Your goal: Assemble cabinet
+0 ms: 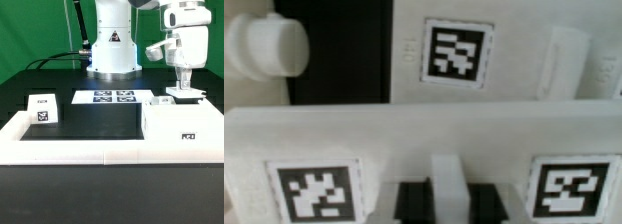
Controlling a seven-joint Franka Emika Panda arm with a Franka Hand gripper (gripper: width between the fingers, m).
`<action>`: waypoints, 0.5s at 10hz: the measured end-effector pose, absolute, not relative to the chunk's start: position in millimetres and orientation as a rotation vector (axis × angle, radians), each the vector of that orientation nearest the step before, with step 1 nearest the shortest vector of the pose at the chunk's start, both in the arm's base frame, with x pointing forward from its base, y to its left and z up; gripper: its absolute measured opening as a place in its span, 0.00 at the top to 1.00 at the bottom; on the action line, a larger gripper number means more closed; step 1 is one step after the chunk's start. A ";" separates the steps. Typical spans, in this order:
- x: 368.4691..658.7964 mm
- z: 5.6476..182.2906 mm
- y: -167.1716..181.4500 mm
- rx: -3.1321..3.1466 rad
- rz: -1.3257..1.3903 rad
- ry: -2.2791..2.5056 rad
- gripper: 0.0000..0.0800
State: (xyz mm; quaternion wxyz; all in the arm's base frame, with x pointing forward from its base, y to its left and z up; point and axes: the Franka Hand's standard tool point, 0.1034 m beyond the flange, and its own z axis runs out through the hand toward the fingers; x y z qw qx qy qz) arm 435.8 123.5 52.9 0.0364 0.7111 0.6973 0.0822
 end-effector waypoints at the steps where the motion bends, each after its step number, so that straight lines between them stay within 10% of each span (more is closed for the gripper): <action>1: 436.0 53.2 125.2 2.200 0.260 2.125 0.91; 5: 435.3 52.0 124.5 2.197 0.256 2.130 0.91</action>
Offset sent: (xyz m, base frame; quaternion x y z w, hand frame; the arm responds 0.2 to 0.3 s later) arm 0.0000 0.0000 0.0000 0.0000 0.0000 0.0000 1.0000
